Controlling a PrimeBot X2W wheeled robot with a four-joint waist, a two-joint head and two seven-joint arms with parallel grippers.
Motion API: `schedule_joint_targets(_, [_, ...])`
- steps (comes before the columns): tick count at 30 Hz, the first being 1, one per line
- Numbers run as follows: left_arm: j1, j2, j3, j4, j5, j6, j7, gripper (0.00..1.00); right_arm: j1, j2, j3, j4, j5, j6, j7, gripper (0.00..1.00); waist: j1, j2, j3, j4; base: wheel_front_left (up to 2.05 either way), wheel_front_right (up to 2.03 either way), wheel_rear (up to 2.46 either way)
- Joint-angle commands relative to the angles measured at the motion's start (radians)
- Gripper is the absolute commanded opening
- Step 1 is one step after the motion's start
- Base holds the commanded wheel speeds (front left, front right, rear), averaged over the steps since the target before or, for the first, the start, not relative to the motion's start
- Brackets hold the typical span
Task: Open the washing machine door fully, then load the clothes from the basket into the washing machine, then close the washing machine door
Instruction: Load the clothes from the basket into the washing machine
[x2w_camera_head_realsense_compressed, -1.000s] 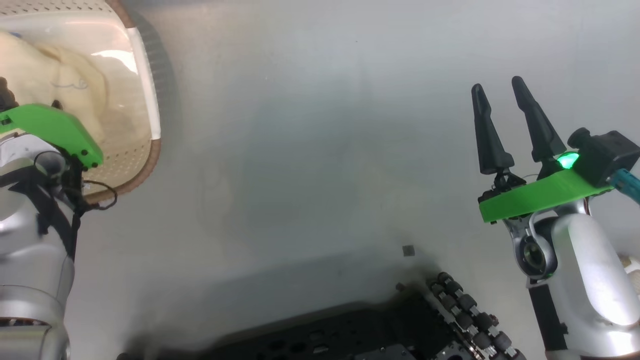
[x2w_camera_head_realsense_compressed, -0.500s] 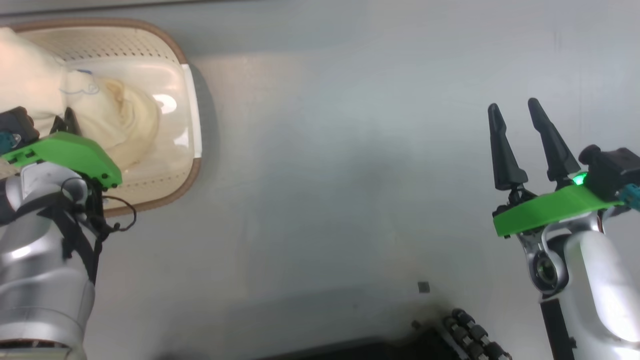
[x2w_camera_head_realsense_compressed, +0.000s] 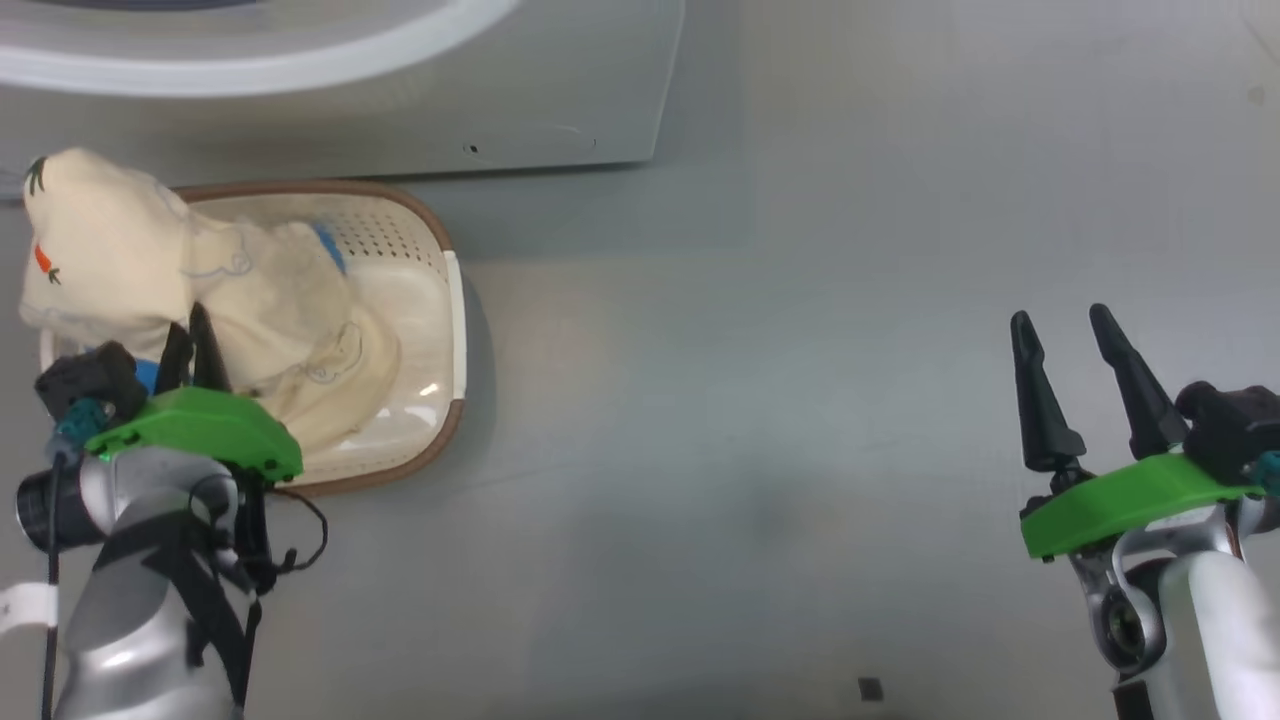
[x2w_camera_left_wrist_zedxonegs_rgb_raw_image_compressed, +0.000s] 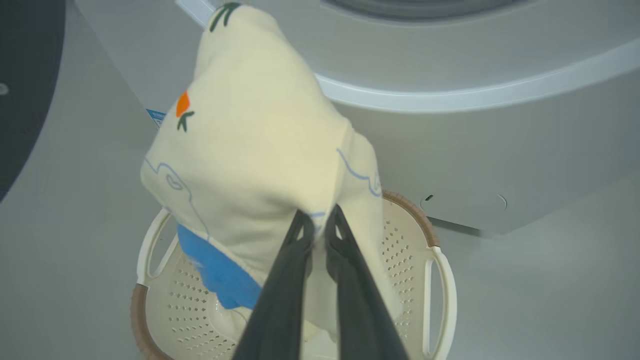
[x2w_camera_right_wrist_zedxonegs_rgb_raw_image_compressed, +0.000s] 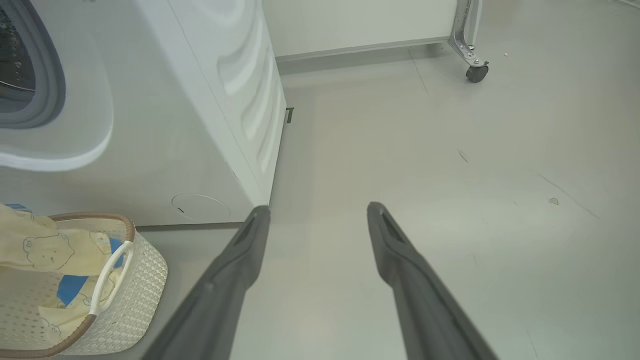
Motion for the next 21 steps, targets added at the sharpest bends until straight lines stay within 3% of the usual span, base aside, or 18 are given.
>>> schedule_joint_targets(1, [0.036, 0.032, 0.033, -0.047, 0.013, 0.006, -0.014, 0.00, 0.017, -0.011, 0.013, -0.036, -0.014, -0.003, 0.004, 1.00, 0.0001, -0.0001, -0.066, 0.018, 0.00, 0.00, 0.00])
schedule_joint_targets(10, [0.217, -0.005, 0.031, -0.224, 0.064, 0.010, -0.014, 0.00, 0.068, -0.013, -0.023, -0.089, -0.061, -0.003, 0.042, 1.00, 0.0001, -0.0001, -0.199, 0.037, 0.00, 0.00, 0.00])
schedule_joint_targets(21, [0.358, -0.027, -0.007, -0.325, 0.088, 0.009, -0.013, 0.00, 0.124, -0.023, 0.012, -0.151, -0.099, -0.003, 0.080, 1.00, 0.0001, -0.0001, -0.338, 0.066, 0.00, 0.00, 0.00])
